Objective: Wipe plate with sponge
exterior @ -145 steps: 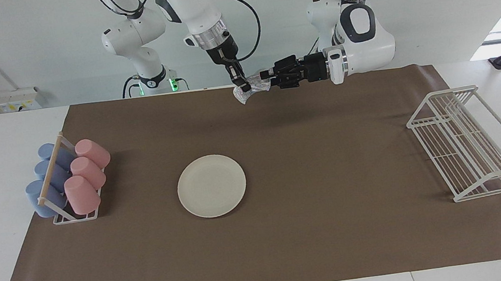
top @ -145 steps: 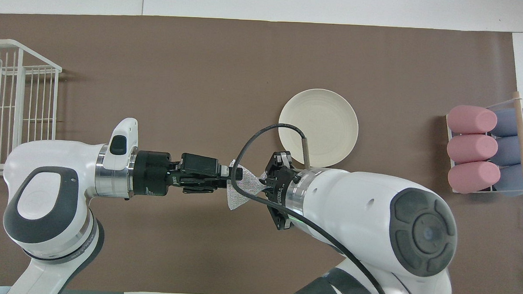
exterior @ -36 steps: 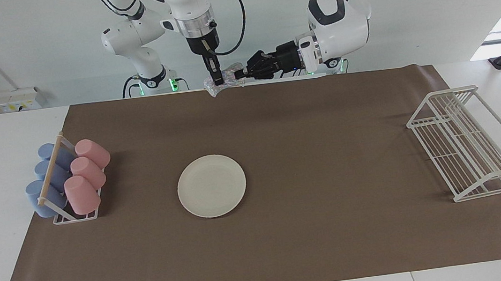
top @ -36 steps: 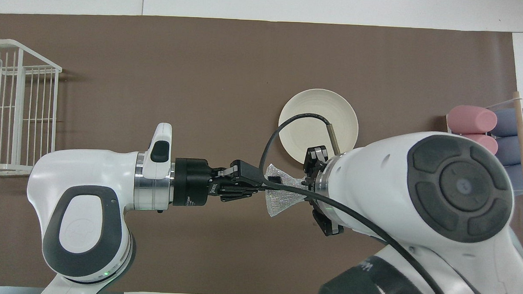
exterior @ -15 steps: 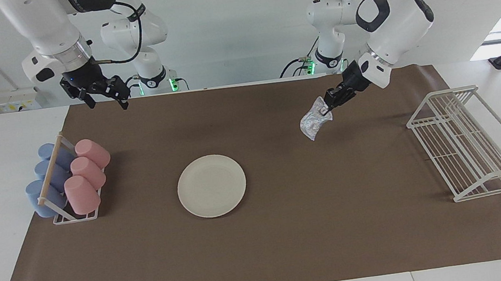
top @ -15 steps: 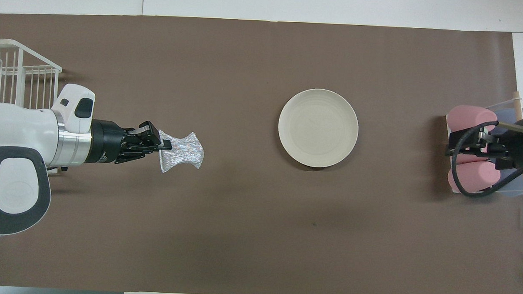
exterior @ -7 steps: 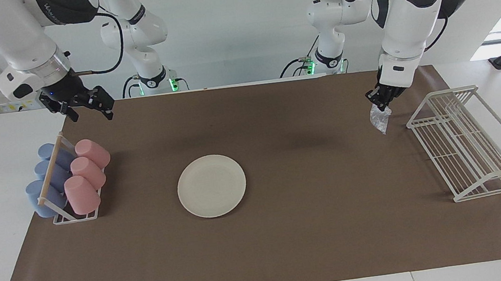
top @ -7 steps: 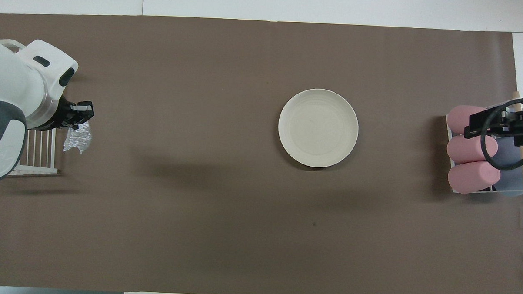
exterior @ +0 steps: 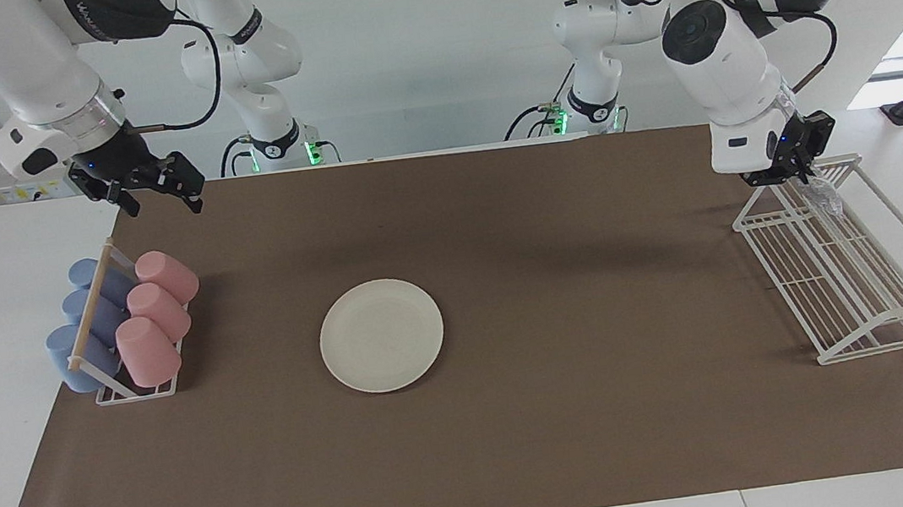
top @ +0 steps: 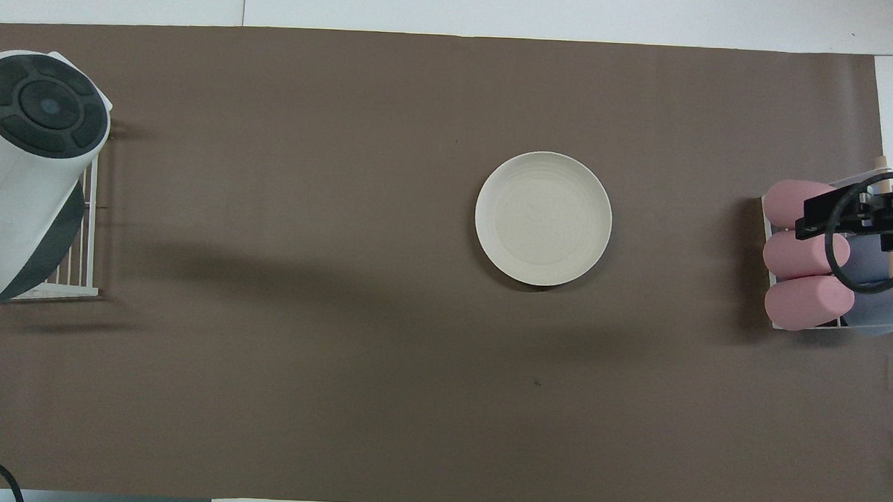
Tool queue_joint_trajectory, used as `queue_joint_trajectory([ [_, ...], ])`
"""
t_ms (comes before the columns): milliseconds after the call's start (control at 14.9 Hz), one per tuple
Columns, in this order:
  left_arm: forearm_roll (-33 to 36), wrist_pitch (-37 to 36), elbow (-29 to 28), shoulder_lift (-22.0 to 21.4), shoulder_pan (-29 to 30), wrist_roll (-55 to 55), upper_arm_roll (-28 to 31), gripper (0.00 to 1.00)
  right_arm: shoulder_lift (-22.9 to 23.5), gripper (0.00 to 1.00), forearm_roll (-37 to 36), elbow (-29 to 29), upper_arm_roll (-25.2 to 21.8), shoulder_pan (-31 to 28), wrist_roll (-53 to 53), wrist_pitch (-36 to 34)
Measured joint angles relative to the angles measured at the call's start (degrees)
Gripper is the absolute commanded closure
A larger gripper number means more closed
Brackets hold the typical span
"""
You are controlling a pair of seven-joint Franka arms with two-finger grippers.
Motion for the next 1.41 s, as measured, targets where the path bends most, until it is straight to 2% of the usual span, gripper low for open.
queue_joint_trajectory([
  [135, 6.86, 0.22, 0.23, 3.38, 0.26, -0.13, 0.13, 1.0, 0.0, 0.0, -0.12, 0.04, -0.21, -0.4, -2.72, 0.09],
  [337, 12.72, 0.3, 0.17, 8.44, 1.61, -0.33, 0.5, 1.0, 0.0, 0.0, -0.3, 0.03, -0.72, -1.37, -4.98, 0.18],
  [606, 16.01, 0.26, 0.15, 14.68, 2.03, -7.13, 0.54, 1.0, 0.0, 0.0, -1.04, 0.03, -0.72, -1.66, -7.18, 0.36],
  [740, 15.86, 0.27, 0.16, 16.12, 2.02, -9.72, 0.32, 1.0, 0.0, 0.0, -1.61, 0.03, -0.72, -1.66, -8.13, 0.39],
  [1144, 14.46, 1.01, 0.36, 16.15, 1.96, -10.78, -0.06, 1.0, 0.0, 0.0, -1.63, 0.03, -0.61, -1.66, -8.24, 0.39],
  [1212, 14.37, 1.49, 0.35, 16.16, 1.96, -10.96, -0.06, 0.87, 0.0, 0.0, -1.63, 0.03, -0.6, -1.66, -8.24, 0.39],
  [1279, 14.27, 1.84, 0.34, 16.16, 1.97, -11.29, -0.06, 0.65, 0.0, 0.0, -1.63, 0.03, -0.59, -1.66, -8.24, 0.39],
  [1346, 14.18, 2.34, 0.34, 16.16, 1.98, -11.69, -0.03, 0.15, 0.0, 0.0, -1.63, 0.03, -0.59, -1.66, -8.24, 0.39],
  [1413, 14.15, 2.64, 0.34, 16.16, 2.01, -12.14, 0.01, 0.0, 0.0, 0.0, -1.63, 0.03, -0.59, -1.66, -8.24, 0.39],
])
